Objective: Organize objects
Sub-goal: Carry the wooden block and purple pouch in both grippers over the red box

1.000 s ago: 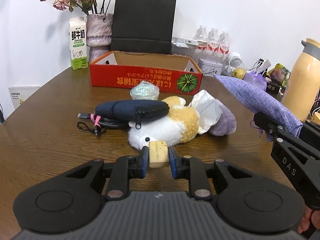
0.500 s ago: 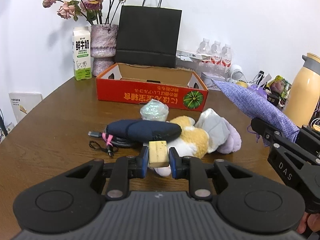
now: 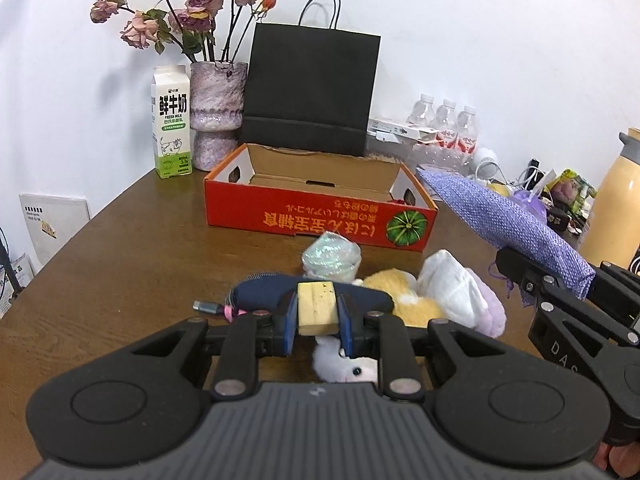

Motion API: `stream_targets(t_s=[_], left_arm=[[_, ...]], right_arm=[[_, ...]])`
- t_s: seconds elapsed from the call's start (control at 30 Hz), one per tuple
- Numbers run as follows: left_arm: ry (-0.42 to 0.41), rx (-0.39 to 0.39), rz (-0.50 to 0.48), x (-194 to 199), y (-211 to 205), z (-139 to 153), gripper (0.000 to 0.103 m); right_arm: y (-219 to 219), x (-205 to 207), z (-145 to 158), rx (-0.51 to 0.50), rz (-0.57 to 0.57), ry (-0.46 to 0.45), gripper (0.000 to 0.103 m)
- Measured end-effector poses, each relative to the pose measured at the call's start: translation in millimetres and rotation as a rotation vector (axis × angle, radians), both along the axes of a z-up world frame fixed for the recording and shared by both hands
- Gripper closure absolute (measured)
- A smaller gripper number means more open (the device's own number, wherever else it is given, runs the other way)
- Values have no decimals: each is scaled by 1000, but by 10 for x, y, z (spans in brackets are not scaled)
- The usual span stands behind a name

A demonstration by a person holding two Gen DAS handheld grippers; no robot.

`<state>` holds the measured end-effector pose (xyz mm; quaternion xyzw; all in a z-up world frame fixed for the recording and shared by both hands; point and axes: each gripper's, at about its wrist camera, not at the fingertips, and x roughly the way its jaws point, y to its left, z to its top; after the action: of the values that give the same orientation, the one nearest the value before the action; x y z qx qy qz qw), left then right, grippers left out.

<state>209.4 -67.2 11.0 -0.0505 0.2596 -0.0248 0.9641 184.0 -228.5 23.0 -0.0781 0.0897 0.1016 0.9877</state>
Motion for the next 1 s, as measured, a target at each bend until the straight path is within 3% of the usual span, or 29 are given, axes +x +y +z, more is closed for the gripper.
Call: stream_targets(t_s=[1.0], left_arm=[[-36,-34,11,903,194,94,81]], right_arm=[[308,925,91,42,1,6,89]])
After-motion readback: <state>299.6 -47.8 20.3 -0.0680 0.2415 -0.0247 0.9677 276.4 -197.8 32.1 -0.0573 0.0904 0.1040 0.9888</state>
